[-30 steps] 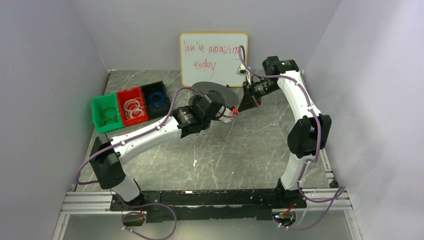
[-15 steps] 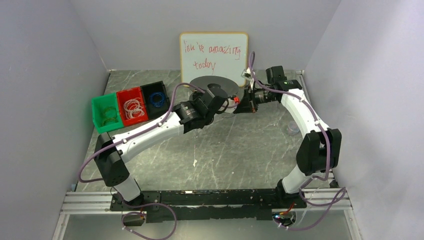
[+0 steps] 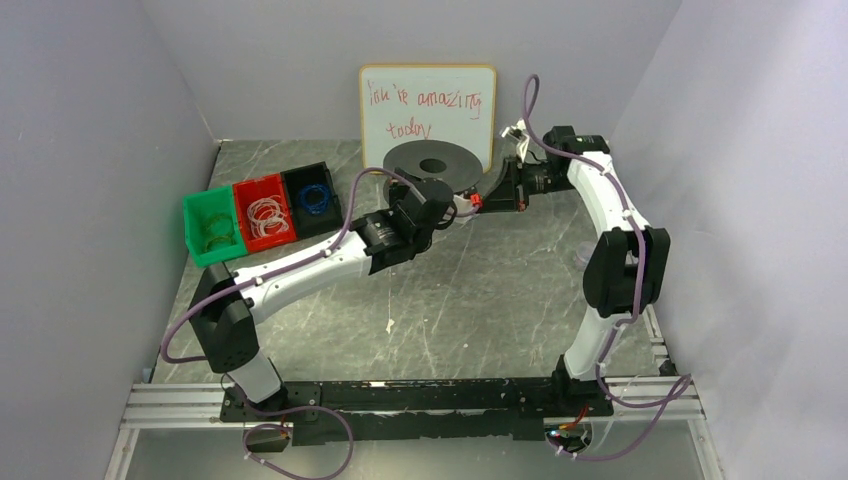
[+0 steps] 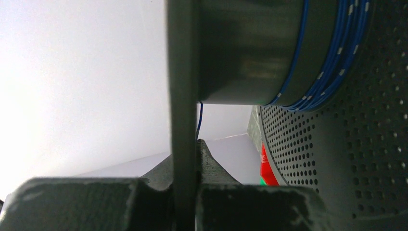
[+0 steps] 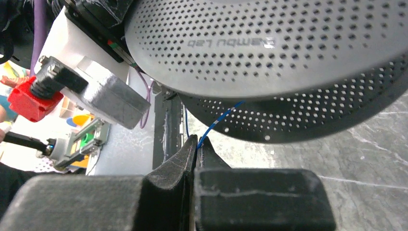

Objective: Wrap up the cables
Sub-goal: Wrap the cable around the cable reel.

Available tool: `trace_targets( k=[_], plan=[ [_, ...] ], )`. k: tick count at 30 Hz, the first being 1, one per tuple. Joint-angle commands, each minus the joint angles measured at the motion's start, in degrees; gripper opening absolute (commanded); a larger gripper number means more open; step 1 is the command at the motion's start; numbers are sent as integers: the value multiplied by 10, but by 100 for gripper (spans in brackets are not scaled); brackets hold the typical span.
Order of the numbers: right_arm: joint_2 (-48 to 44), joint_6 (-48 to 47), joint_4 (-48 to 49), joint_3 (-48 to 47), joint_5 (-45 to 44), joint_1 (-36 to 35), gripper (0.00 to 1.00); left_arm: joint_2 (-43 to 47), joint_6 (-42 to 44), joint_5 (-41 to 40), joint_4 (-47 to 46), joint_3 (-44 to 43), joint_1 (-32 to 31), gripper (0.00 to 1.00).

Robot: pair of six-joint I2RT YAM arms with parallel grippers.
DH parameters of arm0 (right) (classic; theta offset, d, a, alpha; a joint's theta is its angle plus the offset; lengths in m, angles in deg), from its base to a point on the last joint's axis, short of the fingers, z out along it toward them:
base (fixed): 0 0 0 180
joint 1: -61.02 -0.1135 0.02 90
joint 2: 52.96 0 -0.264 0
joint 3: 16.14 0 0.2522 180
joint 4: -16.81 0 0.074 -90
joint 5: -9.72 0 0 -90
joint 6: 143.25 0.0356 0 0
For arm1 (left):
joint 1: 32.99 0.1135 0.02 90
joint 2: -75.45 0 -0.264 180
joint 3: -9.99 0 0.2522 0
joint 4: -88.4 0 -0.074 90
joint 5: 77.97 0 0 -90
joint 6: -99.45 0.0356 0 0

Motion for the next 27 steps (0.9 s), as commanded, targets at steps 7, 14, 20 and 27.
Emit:
trace_targets(
  k=[7, 14, 20, 27],
  plan=[
    [-51, 102, 103, 51, 91, 19, 0, 6, 3, -40, -69, -19, 3, 2],
    [-67, 212, 212, 95, 118, 23, 0, 3, -5, -40, -65, -25, 3, 2],
    [-56, 305, 304, 123, 62, 26, 0, 2, -56, -26, -3, -56, -1, 2],
    [-55, 427, 408, 144, 34, 31, 0, -2, -66, -25, 13, -67, -16, 2]
  ],
)
